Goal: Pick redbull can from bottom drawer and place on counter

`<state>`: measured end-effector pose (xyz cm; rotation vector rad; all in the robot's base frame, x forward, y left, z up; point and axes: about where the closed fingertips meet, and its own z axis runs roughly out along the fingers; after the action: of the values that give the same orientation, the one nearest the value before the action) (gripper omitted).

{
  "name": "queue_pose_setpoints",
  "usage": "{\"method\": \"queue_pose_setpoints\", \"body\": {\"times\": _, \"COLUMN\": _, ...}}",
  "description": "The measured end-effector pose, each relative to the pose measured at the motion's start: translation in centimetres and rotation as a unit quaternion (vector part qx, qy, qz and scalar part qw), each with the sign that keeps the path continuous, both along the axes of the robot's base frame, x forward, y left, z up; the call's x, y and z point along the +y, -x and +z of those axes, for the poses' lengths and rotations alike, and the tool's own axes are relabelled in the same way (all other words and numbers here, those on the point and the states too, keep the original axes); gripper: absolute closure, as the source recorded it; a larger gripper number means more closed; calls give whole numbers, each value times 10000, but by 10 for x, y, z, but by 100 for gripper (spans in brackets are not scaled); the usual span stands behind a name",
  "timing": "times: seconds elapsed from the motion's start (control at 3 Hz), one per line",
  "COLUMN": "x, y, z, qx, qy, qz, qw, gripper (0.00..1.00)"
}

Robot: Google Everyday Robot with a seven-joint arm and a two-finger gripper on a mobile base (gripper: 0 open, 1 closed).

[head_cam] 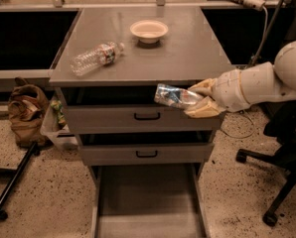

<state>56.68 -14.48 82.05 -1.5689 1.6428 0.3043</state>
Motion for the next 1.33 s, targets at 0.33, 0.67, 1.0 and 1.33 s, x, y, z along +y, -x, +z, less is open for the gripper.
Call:
{"method": "queue_pose_setpoints", "body": {"times": 0.33, "x": 11, "y": -25, "z": 61, "qx": -562, "qy": 329, "qz": 147, "qw": 9978, "gripper": 100}}
{"method": "queue_pose_setpoints", "body": {"times": 0.67, "x": 18, "y": -54, "z": 101, "qx": -899, "qy": 497, "qz": 222, "qw": 9945, "gripper": 100}}
{"method": "queue_pose_setpoints", "body": {"times": 1.0, "x": 21, "y": -98, "z": 114, "qx": -912, "qy": 476, "qz": 81, "qw": 9947, "gripper": 100}}
{"method": "queue_pose_setpoints", "body": {"times": 1.33, "x": 17, "y": -140, "z": 102, "qx": -601, "qy": 383, "qz": -200, "qw": 9973, "gripper": 100}}
